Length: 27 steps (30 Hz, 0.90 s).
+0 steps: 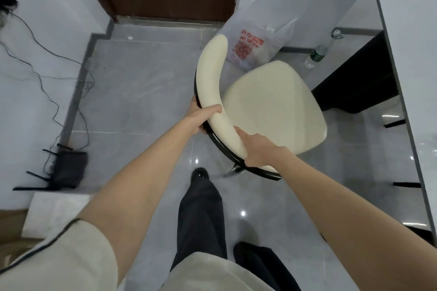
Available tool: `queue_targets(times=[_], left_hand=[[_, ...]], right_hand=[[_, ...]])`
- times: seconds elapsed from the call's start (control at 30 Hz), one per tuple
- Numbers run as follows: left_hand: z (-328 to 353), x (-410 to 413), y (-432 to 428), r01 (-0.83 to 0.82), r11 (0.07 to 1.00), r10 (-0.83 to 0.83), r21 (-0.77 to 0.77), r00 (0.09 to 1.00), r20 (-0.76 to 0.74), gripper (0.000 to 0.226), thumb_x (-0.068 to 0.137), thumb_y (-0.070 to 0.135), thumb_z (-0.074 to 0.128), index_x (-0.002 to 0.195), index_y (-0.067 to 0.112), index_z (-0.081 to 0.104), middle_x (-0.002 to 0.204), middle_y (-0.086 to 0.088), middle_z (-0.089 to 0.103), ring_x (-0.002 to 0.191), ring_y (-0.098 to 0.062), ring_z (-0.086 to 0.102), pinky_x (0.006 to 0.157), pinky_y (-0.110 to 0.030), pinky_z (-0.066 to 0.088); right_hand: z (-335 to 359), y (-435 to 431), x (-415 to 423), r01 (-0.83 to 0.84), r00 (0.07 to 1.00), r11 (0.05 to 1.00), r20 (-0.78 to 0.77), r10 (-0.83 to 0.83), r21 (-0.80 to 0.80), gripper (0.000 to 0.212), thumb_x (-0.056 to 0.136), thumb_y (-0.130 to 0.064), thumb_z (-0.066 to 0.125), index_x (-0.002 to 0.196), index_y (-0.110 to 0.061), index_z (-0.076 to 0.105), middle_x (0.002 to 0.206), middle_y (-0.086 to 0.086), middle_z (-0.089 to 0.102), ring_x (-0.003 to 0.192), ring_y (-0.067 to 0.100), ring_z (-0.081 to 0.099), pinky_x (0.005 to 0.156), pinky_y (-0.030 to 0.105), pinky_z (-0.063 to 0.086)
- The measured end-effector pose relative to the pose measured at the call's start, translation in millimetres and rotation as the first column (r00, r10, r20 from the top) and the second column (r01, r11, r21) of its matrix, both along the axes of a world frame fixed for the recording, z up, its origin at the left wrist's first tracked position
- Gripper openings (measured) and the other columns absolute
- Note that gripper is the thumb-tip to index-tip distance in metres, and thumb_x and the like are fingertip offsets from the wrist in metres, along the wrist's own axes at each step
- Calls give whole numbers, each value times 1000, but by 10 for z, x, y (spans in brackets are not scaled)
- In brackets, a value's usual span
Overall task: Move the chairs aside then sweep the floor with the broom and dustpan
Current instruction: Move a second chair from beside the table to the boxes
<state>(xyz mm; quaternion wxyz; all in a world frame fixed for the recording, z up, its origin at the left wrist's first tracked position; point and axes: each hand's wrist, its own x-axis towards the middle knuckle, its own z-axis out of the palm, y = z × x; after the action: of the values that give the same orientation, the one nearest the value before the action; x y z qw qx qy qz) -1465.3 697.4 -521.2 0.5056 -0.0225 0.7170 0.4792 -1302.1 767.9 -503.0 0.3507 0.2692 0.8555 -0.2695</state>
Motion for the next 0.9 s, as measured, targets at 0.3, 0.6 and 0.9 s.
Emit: queue_targets(times=[0.3, 0.6, 0.9], left_hand=[[-60, 1646, -1028, -287, 958, 285, 22, 957, 48, 75, 75, 15, 70, 137, 29, 29, 116, -1, 52, 91, -22, 58, 62, -38, 58], [-178, 2729, -2208, -529, 846, 524, 57, 847, 85, 68, 74, 12, 71, 129, 26, 33, 110, 1, 56, 93, -22, 58, 83, -56, 55], [-308, 3694, -3549, -572, 819, 563, -45, 786, 257, 85, 54, 23, 72, 128, 26, 30, 103, -9, 54, 88, -33, 60, 71, -42, 53]], right_hand=[[-49, -518, 1377, -201, 979, 975, -6, 202, 93, 93, 80, -11, 58, 152, -36, 4, 114, 12, 57, 102, 34, 56, 79, 32, 43], [-263, -1408, 2109, -378, 924, 903, 14, 383, 204, 90, 75, -25, 69, 148, -30, 16, 124, 7, 56, 114, 32, 55, 95, 42, 46], [-340, -2678, 2949, -499, 851, 794, 21, 525, 348, 60, 74, -15, 60, 130, -16, 38, 122, 4, 57, 112, 30, 56, 93, 44, 40]])
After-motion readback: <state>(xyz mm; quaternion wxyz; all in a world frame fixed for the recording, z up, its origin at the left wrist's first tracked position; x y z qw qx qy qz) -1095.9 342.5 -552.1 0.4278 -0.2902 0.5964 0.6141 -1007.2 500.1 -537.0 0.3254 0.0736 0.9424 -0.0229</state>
